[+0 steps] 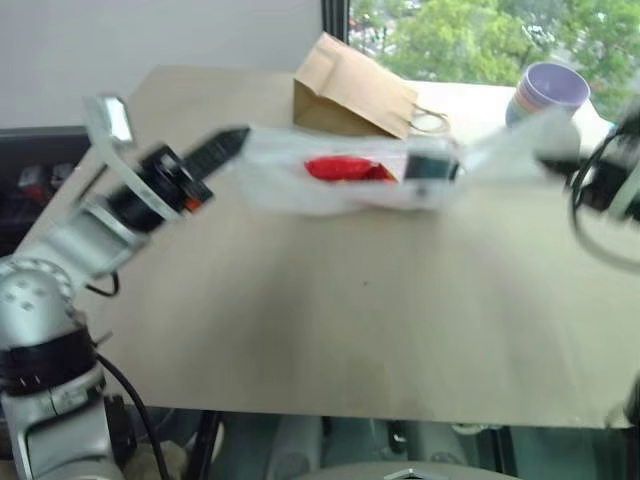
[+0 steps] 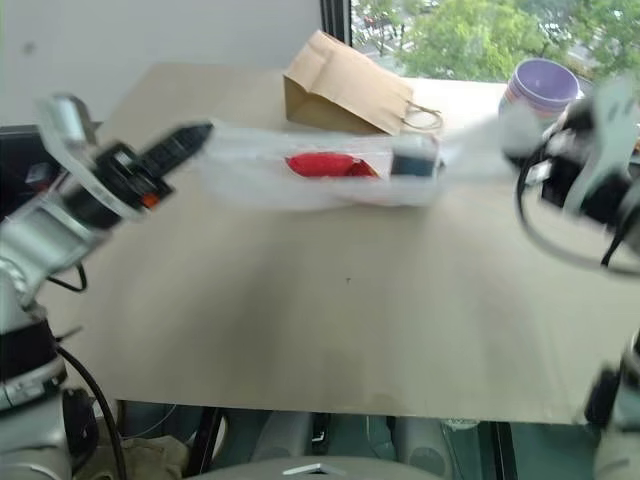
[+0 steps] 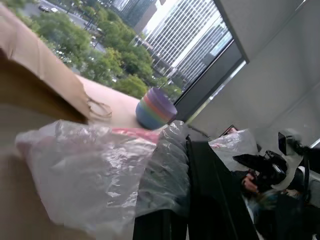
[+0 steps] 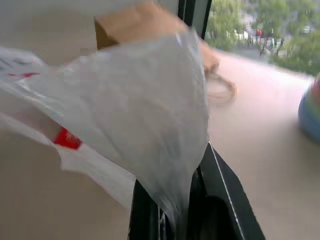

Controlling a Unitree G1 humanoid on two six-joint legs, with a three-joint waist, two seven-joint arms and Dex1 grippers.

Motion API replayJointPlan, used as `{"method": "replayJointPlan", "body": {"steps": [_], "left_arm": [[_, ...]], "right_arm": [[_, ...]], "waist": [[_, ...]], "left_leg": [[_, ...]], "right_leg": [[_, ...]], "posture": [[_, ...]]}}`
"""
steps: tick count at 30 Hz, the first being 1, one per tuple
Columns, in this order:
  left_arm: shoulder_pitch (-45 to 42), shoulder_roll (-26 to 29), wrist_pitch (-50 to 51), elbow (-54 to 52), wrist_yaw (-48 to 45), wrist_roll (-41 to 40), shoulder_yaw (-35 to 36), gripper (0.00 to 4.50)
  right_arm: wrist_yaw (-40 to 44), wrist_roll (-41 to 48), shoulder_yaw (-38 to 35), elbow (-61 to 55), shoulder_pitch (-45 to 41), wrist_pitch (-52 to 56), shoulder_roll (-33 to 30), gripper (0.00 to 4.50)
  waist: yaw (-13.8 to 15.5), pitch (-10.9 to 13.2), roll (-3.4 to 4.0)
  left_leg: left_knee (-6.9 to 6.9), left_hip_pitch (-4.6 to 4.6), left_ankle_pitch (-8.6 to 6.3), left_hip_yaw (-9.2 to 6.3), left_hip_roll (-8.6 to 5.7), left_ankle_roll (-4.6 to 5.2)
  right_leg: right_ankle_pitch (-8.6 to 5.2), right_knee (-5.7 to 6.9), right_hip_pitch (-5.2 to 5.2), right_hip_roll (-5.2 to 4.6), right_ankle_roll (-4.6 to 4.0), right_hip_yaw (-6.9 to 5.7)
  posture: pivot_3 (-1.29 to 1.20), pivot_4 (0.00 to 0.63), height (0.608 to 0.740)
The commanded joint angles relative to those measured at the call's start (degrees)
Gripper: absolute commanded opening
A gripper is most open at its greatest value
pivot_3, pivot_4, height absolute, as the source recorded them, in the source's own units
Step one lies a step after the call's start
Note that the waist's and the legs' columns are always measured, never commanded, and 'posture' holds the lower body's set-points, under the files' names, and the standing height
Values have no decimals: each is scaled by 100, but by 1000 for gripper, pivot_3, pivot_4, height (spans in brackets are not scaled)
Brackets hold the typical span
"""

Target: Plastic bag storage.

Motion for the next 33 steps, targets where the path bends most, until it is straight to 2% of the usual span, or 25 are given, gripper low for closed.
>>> {"method": "replayJointPlan", "body": {"steps": [1, 3, 6, 7, 10, 13, 16, 17, 18, 22, 27, 33], "left_arm": [[1020, -162, -882, -755, -467, 1953, -771, 8], [1570, -373, -1801, -826, -734, 3224, -1338, 8], [1770, -489, -2504, -694, -1105, 4243, -1789, 8], [1923, -462, -2852, -759, -1603, 4361, -1804, 0], [2372, -531, -3239, -922, -2023, 4348, -1380, 754], [2891, -402, -3424, -894, -2299, 4434, -832, 2249], [3498, -155, -3779, -564, -2970, 4597, -204, 3669], [3608, -114, -3876, -458, -3121, 4650, -97, 4098], [3704, -82, -3939, -358, -3219, 4712, -17, 4398], [3795, -103, -4121, -38, -3413, 4968, 95, 4398], [3463, -333, -3759, 47, -2933, 4920, 113, 4398], [2569, -481, -3058, 86, -2247, 4604, 210, 4398]], "right_arm": [[-50, -737, -5, -554, 1330, -1411, 74, 0], [25, -1184, 427, -492, 2183, -2362, 200, 0], [-23, -1548, 948, -287, 2618, -3233, 411, 0], [-4, -1609, 998, -267, 2704, -3465, 457, 276], [374, -1209, 726, -434, 3114, -3818, 581, 1190], [916, -494, 55, -691, 3715, -3857, 569, 2757], [1572, -77, -638, -815, 4508, -4096, 501, 4266], [1691, -37, -767, -814, 4675, -4204, 491, 4500], [1846, -25, -883, -778, 4849, -4351, 476, 4500], [2398, -250, -1261, -368, 5433, -5380, 666, 4500], [2285, -527, -1263, 472, 5323, -5985, 728, 4500], [2265, -750, -1009, 642, 5450, -6330, 783, 4500]], "waist": [[20, 3, 16], [28, 4, 13], [-4, -1, 0], [-20, -1, 0], [-82, -3, 8], [-70, -3, 9], [-60, -4, 8], [-57, -4, 9], [-51, -4, 9], [-31, -9, 1], [-52, -19, -15], [-46, -21, -11]], "left_leg": [[0, 2, -5, 5, -5, 12], [2, 13, -9, 12, -9, 20], [12, 79, -5, 6, 9, 18], [11, 97, -5, 4, 12, 18], [10, 109, -6, 10, 17, 17], [7, 111, -8, 5, 27, 21], [-2, 97, -13, 9, 25, 26], [-4, 94, -15, 8, 24, 27], [-7, 93, -16, 8, 24, 29], [3, 93, -16, 7, 21, 29], [3, 119, -33, 6, 48, 0], [-2, 137, -30, 8, 50, 5]], "right_leg": [[0, -2, 0, -1, 0, 8], [-1, -2, 7, -1, -3, 18], [-8, -2, 58, 17, -6, 17], [-8, -2, 74, 18, -7, 16], [-7, -1, 81, 14, -8, 20], [-8, 0, 79, 13, -8, 24], [-12, -6, 70, 15, -15, 12], [-14, -7, 68, 15, -18, 9], [-17, -10, 67, 15, -20, 7], [-25, -11, 70, 5, -6, 6], [-25, -11, 76, -27, -6, 3], [-24, 2, 85, -15, -7, -5]], "posture": [[0, 150, 740], [0, 150, 740], [0, 150, 740], [0, 150, 740], [0, 150, 740], [0, 150, 740], [0, 150, 740], [0, 150, 740], [0, 150, 740], [0, 150, 740], [0, 150, 740], [0, 150, 740]]}}
